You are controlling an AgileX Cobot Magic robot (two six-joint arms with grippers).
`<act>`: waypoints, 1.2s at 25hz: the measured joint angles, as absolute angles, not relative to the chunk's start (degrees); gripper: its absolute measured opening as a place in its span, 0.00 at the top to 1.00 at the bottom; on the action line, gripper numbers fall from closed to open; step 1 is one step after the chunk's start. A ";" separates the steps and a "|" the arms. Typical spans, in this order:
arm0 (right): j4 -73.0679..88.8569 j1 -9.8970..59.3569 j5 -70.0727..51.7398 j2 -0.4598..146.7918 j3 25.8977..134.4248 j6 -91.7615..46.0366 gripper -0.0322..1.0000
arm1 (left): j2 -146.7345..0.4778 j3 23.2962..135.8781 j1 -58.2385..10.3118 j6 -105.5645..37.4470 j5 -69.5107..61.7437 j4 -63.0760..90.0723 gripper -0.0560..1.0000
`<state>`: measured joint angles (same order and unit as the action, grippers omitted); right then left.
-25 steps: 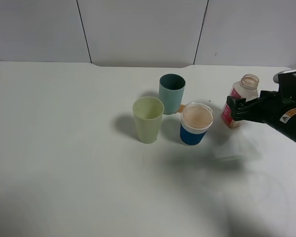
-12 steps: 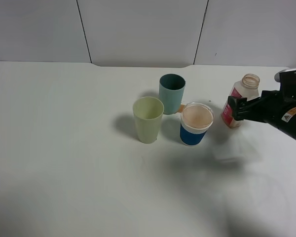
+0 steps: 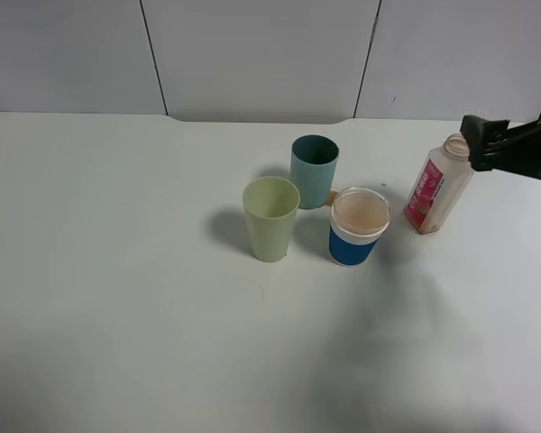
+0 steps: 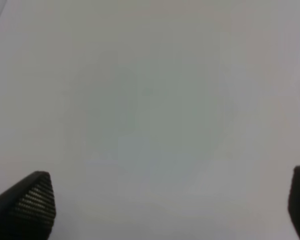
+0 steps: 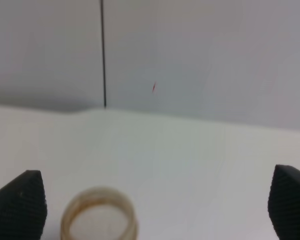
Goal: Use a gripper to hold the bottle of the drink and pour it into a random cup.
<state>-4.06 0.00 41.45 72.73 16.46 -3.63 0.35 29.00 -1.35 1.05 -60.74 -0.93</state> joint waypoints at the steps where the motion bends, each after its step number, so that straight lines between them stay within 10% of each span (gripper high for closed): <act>1: -3.87 0.00 40.01 70.28 16.46 -3.69 0.13 | 0.35 29.00 -1.35 1.05 -60.74 -0.93 0.07; 30: -4.78 0.00 -41.34 13.59 43.69 -7.16 0.13 | 0.35 29.00 -1.35 1.05 -60.74 -0.93 0.07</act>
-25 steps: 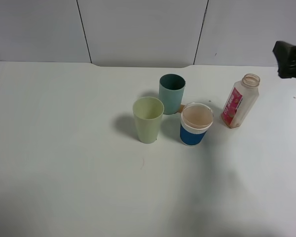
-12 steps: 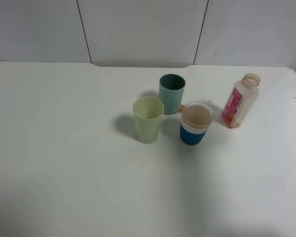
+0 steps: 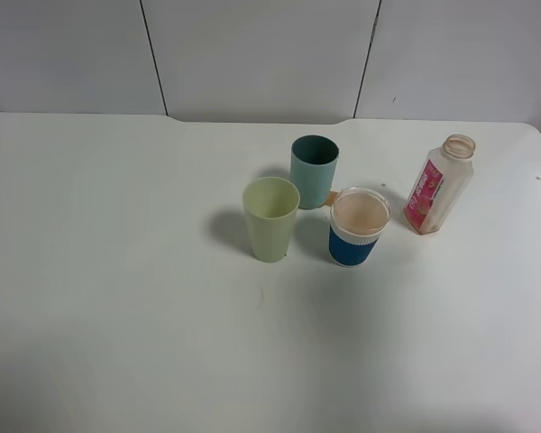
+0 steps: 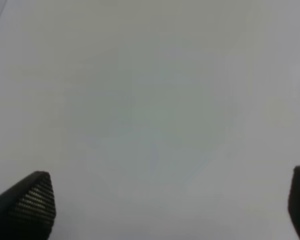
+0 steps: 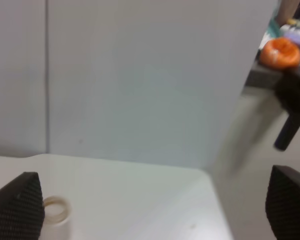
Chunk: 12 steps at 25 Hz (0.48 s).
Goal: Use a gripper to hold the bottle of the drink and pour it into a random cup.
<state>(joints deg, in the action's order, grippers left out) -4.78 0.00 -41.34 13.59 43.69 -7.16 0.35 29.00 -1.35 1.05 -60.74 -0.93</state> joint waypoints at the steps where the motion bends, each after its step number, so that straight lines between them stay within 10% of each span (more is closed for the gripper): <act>1: -3.49 0.00 -42.76 12.13 43.69 -7.12 0.13 | 0.35 29.00 -1.35 1.05 -60.74 -0.93 0.07; 12: 0.55 0.00 -60.06 2.35 43.74 -6.62 0.13 | 0.35 29.00 -1.35 1.05 -60.74 -0.93 0.07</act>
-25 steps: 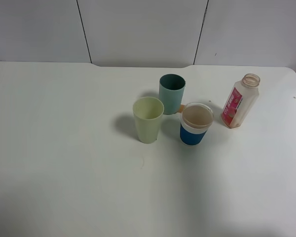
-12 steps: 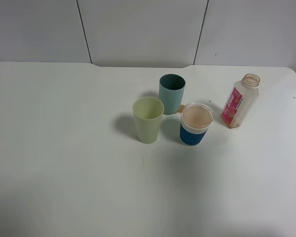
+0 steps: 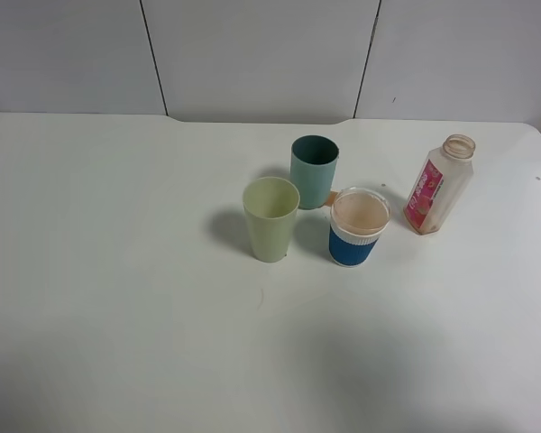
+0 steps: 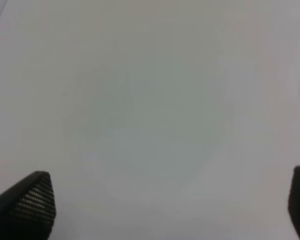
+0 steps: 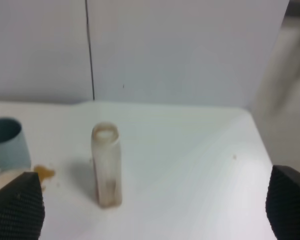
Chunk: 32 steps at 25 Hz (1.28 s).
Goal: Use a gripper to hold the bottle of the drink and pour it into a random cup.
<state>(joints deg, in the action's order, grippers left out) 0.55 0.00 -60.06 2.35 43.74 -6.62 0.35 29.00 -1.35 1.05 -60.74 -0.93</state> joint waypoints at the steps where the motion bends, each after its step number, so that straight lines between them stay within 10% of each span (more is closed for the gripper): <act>1: 1.03 0.00 -60.83 1.48 43.78 -6.58 0.13 | 0.35 29.00 -1.35 1.05 -60.74 -0.93 0.07; 32: -0.60 0.00 -61.12 -0.21 28.97 -4.36 0.13 | 0.35 29.00 -1.35 1.05 -60.74 -0.93 0.07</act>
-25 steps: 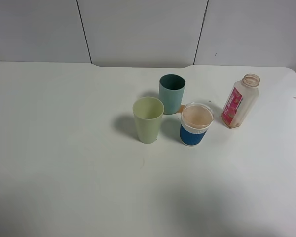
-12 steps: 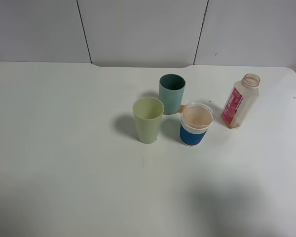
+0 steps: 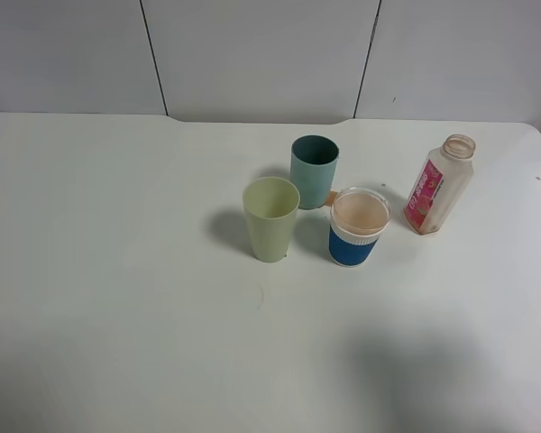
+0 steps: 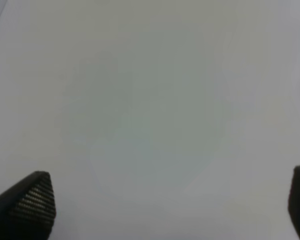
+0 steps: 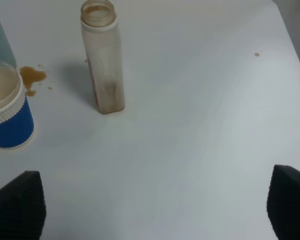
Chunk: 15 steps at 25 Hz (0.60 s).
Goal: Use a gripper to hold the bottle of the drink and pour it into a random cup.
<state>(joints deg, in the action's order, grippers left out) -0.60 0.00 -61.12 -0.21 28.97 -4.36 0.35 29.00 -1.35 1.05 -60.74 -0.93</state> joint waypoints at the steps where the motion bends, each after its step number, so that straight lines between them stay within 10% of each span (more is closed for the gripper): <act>1: -0.60 0.00 -61.12 -0.21 28.97 -4.36 0.13 | 0.35 29.00 -1.35 1.05 -60.74 -0.93 0.07; 15: -0.60 0.00 -61.12 -0.21 28.97 -4.22 0.13 | 0.35 29.00 -1.35 1.05 -60.74 -0.93 0.07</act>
